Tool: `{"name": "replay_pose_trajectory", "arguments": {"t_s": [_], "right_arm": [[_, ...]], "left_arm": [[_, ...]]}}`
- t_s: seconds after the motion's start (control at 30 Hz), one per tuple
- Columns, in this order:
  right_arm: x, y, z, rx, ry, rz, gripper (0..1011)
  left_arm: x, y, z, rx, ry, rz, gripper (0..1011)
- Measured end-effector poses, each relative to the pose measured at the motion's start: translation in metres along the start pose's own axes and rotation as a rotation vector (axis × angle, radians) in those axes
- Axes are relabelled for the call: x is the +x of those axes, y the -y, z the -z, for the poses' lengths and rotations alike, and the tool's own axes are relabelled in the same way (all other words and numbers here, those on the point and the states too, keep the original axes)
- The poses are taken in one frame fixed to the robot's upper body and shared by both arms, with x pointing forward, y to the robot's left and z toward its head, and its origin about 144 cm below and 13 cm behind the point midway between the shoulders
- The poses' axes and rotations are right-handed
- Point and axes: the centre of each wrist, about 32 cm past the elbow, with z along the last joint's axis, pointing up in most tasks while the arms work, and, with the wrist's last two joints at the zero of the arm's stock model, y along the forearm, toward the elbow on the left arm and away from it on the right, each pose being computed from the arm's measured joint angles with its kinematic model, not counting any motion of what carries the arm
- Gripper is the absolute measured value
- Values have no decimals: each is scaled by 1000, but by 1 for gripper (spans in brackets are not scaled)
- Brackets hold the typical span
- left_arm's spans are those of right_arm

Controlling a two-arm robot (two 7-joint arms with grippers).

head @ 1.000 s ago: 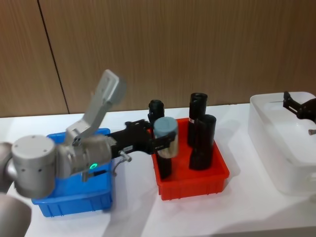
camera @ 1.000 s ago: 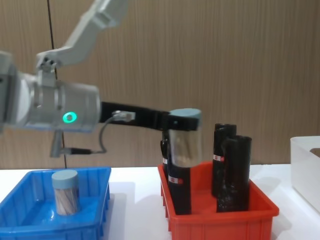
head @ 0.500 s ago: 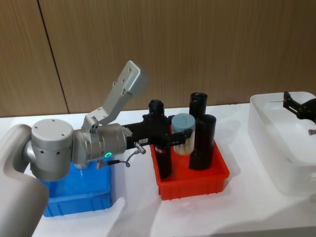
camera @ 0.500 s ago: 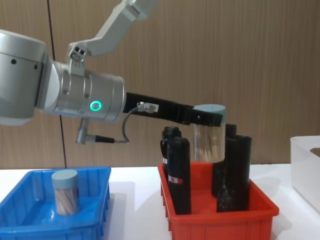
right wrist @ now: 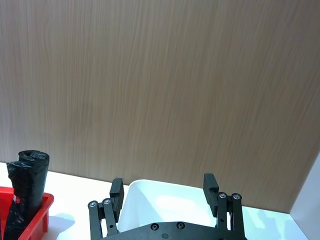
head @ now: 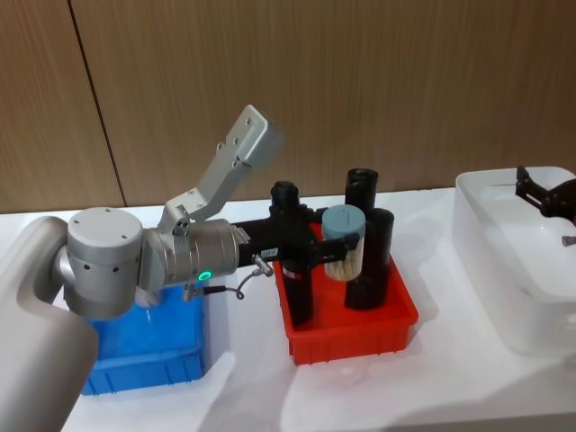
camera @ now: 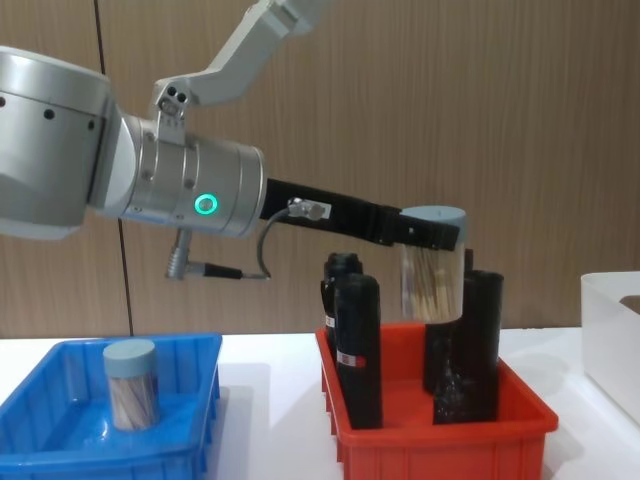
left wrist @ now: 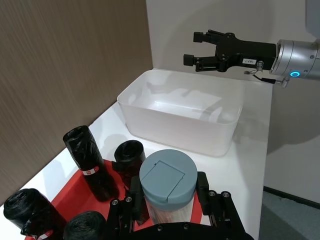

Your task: Pick the cotton swabs from the blue box and place them into the white box.

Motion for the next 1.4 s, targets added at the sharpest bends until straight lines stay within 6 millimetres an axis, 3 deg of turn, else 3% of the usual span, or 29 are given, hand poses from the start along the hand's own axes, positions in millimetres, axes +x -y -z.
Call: {"name": "replay_pose_trajectory", "arguments": {"t_s": [0.53,1.4], "right_arm": [[9,-5,3,-36,19,-94,1001],[26,4,17,-111,-64,-461,1002]], "left_arm": [[1,2,-2,3,5,8,654],[1,3,-3,4,6,12,654]]}}
